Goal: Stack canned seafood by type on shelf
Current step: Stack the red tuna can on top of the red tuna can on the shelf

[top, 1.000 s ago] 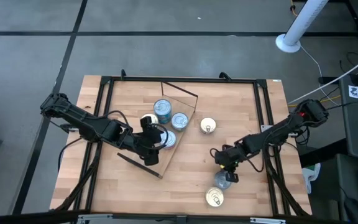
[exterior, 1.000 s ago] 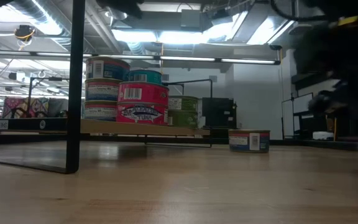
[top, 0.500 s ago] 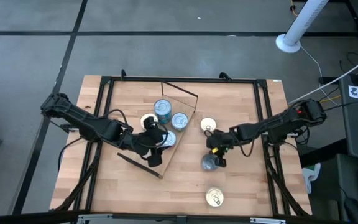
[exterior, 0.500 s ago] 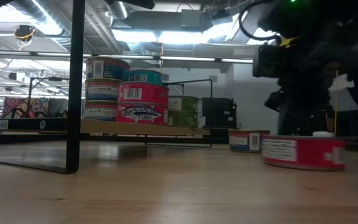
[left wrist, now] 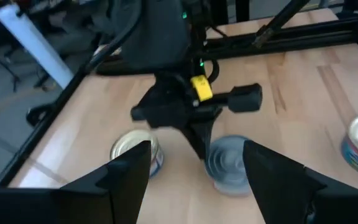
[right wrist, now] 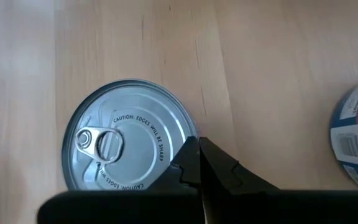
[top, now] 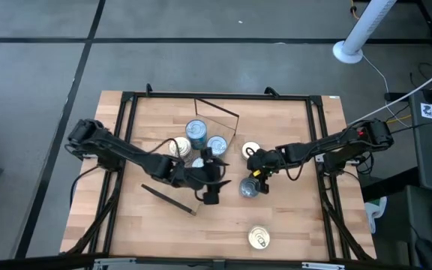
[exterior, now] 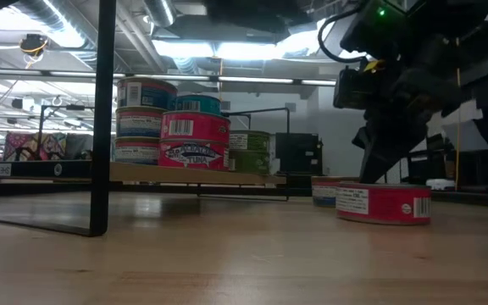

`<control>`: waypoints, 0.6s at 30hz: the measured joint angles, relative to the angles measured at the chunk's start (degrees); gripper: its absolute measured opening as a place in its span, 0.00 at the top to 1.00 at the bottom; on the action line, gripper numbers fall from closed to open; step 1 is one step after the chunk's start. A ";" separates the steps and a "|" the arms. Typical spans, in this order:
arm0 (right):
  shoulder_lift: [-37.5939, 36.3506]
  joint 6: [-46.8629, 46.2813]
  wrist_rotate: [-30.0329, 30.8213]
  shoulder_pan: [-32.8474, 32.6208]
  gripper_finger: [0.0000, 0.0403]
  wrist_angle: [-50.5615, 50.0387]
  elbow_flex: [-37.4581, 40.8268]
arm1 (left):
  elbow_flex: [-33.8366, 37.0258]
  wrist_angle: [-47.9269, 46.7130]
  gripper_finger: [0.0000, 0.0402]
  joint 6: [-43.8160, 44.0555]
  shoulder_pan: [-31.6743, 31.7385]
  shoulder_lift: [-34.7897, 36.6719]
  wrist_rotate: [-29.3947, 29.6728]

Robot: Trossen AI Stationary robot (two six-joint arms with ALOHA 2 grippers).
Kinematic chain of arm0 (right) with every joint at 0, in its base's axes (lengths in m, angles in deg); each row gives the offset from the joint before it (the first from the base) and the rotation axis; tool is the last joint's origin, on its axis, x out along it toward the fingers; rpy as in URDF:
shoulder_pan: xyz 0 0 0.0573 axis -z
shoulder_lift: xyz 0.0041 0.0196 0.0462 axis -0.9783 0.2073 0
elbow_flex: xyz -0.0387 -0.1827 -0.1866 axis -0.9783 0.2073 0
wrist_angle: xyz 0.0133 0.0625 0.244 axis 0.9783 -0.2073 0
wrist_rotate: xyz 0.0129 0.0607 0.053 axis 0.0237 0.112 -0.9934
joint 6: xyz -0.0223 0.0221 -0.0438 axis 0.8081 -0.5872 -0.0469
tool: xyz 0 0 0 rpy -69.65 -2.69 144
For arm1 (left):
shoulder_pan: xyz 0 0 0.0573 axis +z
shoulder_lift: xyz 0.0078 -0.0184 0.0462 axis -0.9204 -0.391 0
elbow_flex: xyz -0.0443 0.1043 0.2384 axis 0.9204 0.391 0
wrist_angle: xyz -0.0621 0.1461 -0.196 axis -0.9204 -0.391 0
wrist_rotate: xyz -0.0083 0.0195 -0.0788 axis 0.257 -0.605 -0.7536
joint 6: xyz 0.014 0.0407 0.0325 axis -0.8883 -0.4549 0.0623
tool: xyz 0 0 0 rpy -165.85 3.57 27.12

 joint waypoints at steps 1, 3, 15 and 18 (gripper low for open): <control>-0.02 -0.02 -0.07 0.00 1.00 0.00 -0.02 | 0.00 2.06 0.38 -1.31 0.21 -1.16 -0.04; -0.02 -0.04 -0.10 -0.03 1.00 0.00 -0.07 | 0.00 5.72 0.38 -3.86 0.51 -3.39 -0.19; -0.09 -0.72 -0.14 -0.03 1.00 -0.83 -0.11 | 0.00 13.06 0.38 -7.41 0.84 -10.06 -2.20; -0.09 -0.80 -0.14 -0.05 1.00 -0.73 -0.11 | 0.00 13.11 0.38 -7.41 0.84 -10.06 -2.20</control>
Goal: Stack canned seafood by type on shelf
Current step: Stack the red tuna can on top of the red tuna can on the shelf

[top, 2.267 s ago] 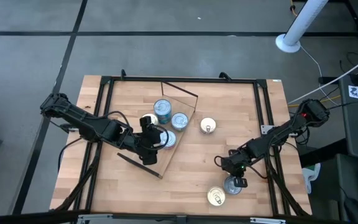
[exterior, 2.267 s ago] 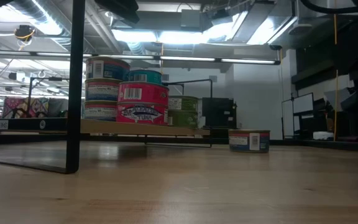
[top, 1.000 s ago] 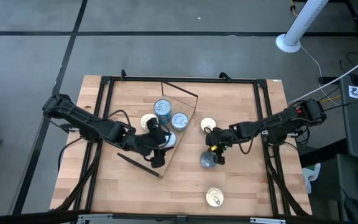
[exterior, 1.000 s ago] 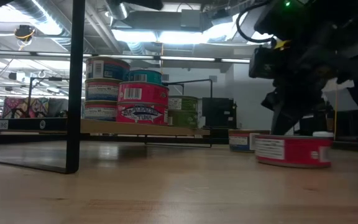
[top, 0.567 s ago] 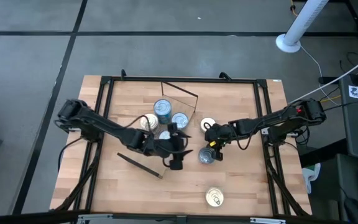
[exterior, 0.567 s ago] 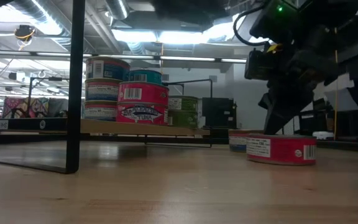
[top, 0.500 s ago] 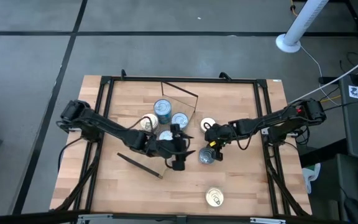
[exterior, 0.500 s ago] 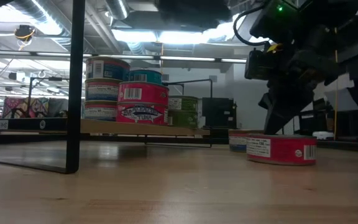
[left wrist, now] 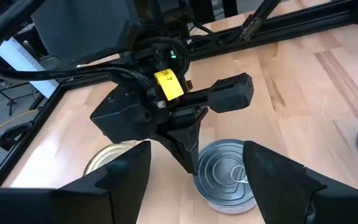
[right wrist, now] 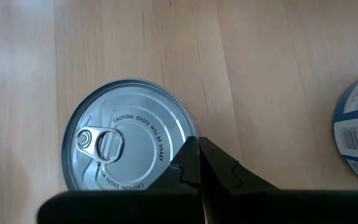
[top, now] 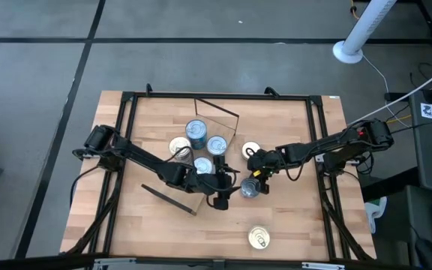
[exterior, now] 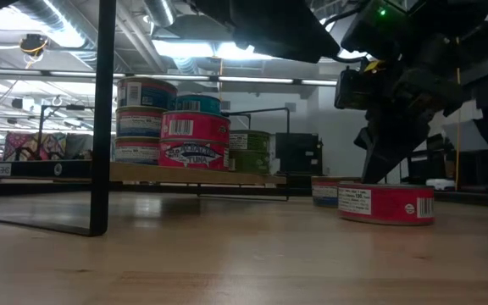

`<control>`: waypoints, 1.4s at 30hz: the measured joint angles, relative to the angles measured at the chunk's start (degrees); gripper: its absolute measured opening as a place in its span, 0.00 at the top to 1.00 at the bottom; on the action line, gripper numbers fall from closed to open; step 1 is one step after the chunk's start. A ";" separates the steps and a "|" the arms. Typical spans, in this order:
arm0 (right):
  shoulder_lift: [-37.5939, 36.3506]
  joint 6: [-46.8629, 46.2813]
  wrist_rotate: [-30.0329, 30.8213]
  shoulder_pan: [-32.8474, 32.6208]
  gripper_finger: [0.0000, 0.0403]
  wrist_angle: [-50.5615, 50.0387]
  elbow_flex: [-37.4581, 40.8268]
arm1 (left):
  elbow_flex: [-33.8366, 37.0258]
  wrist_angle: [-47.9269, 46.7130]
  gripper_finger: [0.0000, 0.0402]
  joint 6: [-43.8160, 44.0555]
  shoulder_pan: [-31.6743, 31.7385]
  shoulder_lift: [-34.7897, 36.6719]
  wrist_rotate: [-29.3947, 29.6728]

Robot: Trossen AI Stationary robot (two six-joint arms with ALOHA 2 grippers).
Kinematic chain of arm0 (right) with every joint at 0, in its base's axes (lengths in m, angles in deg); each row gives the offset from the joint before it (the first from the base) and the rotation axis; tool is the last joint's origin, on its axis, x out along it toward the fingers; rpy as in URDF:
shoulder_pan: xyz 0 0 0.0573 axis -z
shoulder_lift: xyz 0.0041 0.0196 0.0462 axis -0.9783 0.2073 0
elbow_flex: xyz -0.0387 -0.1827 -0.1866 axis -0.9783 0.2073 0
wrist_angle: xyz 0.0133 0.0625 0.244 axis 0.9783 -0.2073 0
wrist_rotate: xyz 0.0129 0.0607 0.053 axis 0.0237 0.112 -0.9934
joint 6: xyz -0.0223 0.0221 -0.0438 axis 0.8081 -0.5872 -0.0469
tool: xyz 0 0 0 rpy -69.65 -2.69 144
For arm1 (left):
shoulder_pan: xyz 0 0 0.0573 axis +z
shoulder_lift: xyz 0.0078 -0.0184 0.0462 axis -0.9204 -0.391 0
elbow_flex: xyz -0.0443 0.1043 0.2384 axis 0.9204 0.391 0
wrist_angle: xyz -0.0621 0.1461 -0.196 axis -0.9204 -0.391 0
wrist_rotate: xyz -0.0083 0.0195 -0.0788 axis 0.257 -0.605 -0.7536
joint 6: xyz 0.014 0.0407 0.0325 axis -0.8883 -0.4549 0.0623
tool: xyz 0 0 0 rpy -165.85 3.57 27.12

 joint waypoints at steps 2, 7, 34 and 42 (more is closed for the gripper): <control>0.00 -0.04 0.00 0.00 1.00 0.03 0.00 | 0.00 -0.03 0.38 -0.11 0.02 0.00 0.00; 0.00 -0.08 -1.61 0.00 1.00 1.81 0.00 | 0.00 -0.06 0.38 2.08 0.15 0.00 -0.02; -0.04 0.84 -5.64 -0.11 1.00 7.56 -0.07 | 0.00 -0.51 0.37 30.76 6.82 0.00 -15.98; -0.04 2.16 -8.57 -0.11 1.00 7.61 -0.07 | 0.00 -0.56 0.37 30.84 6.73 0.00 -16.00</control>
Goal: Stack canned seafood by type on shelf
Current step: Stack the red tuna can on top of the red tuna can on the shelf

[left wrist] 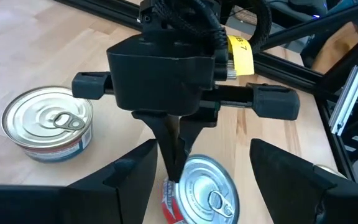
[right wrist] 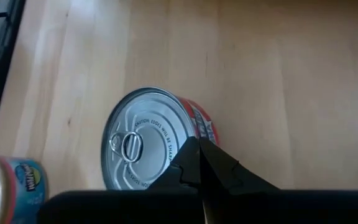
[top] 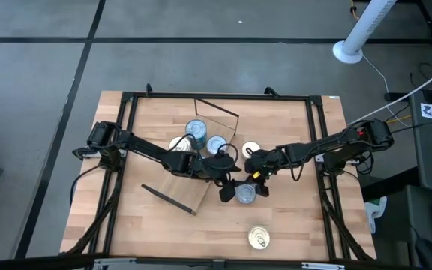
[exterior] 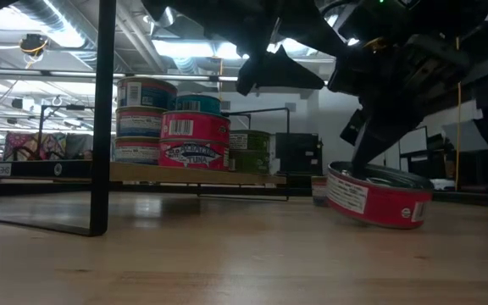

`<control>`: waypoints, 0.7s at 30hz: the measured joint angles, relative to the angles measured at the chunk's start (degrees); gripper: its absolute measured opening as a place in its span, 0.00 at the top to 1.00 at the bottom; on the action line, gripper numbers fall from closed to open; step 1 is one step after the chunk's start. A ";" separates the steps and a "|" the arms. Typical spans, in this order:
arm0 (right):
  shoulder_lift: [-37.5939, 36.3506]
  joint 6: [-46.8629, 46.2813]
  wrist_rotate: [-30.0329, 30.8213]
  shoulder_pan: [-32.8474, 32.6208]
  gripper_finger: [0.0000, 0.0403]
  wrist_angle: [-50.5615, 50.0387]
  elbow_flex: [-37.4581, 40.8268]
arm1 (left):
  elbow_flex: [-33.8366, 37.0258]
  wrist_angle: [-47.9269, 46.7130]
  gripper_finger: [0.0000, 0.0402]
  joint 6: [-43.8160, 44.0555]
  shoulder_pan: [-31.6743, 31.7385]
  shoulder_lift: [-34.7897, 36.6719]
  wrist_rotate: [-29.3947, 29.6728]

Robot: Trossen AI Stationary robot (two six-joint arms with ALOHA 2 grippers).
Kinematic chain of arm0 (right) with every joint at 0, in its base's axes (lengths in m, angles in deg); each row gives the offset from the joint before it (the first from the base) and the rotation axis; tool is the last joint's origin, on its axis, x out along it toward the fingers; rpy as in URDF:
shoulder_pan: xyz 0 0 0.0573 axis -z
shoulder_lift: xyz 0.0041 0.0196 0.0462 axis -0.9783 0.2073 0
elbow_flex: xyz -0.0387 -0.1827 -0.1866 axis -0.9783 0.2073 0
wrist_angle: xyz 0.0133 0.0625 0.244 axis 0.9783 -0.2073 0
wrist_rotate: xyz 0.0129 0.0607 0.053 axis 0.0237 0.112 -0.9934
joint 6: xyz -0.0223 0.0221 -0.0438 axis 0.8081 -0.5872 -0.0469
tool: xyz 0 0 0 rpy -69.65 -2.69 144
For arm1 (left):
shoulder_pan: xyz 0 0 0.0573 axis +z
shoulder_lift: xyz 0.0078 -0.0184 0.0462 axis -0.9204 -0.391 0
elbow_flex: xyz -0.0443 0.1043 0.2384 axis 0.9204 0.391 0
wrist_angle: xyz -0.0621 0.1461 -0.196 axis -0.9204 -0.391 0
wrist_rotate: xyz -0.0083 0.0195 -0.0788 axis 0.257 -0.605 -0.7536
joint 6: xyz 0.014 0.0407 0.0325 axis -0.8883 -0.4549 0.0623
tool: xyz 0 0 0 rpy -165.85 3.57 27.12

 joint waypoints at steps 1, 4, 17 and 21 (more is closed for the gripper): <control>0.00 0.00 -0.52 0.00 1.00 0.13 0.00 | 0.00 0.00 0.37 0.00 0.00 0.00 0.00; 0.00 0.11 -2.20 0.00 1.00 1.77 0.00 | 0.00 0.00 0.37 0.00 0.00 0.00 0.00; 0.00 0.05 -6.25 -0.04 1.00 5.11 0.00 | -0.02 -2.37 0.37 0.00 -0.09 0.00 0.02; -0.02 0.00 -8.99 -0.04 1.00 5.95 0.00 | -0.02 -3.68 0.37 0.00 -0.11 0.02 0.02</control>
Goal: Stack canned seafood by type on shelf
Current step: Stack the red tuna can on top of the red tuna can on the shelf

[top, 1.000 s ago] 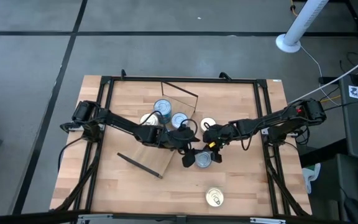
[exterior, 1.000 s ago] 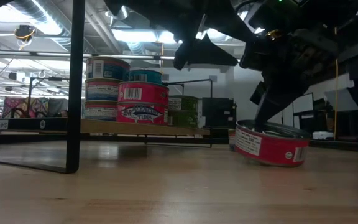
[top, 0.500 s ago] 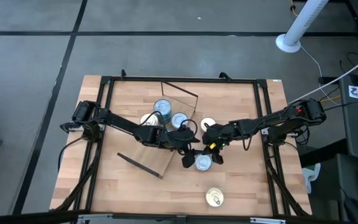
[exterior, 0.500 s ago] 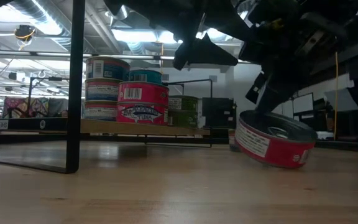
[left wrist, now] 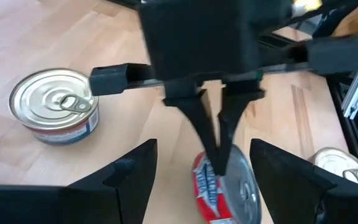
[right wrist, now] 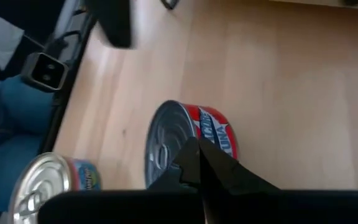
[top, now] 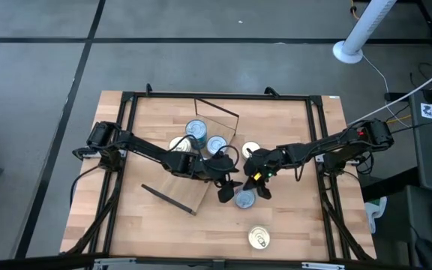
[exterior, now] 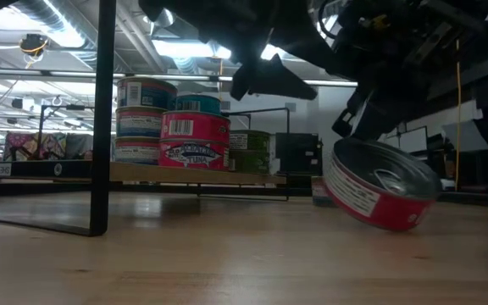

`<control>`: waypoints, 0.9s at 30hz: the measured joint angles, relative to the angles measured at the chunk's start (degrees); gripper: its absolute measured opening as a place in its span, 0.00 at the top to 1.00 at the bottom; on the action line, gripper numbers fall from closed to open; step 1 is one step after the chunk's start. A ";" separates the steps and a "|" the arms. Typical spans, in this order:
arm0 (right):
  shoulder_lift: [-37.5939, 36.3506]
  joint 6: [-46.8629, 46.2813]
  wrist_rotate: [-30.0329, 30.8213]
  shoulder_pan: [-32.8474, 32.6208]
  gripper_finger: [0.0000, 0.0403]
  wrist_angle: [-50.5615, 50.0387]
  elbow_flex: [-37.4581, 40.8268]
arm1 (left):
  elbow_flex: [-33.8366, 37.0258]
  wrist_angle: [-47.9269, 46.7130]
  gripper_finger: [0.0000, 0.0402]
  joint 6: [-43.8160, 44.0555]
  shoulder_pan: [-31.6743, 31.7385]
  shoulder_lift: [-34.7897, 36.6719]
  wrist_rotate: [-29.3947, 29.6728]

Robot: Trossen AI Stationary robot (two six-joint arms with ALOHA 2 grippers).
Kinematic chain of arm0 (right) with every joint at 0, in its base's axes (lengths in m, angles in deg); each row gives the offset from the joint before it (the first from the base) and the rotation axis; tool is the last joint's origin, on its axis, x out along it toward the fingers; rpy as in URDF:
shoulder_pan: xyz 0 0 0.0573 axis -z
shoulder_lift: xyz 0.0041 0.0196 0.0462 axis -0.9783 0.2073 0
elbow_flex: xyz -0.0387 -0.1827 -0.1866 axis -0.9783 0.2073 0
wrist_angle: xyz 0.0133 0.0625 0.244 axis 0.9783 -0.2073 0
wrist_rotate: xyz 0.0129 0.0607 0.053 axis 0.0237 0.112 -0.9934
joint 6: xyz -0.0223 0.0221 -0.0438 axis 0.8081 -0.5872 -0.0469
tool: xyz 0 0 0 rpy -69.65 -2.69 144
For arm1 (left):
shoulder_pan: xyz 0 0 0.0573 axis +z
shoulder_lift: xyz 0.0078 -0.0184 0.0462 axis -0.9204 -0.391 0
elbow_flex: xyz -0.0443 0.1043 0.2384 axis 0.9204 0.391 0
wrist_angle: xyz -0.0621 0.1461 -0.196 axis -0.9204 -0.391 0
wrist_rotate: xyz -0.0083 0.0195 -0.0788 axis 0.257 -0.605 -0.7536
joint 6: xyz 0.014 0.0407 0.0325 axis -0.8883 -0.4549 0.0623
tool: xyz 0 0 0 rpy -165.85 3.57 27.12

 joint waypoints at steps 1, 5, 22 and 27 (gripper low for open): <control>0.00 0.00 -0.67 0.00 1.00 0.17 0.00 | 0.00 -0.31 0.37 0.00 0.00 0.00 0.02; -0.02 -0.02 -2.43 0.00 1.00 0.24 0.00 | 0.00 -0.85 0.37 0.00 0.00 0.00 0.02; -0.02 -3.69 -5.92 0.00 0.99 -0.30 0.00 | 0.00 -0.83 0.38 -0.63 -0.28 0.00 0.04; -0.02 -3.64 -4.90 0.04 0.90 -0.31 0.00 | 0.00 -0.82 0.38 -0.63 -0.28 0.01 0.06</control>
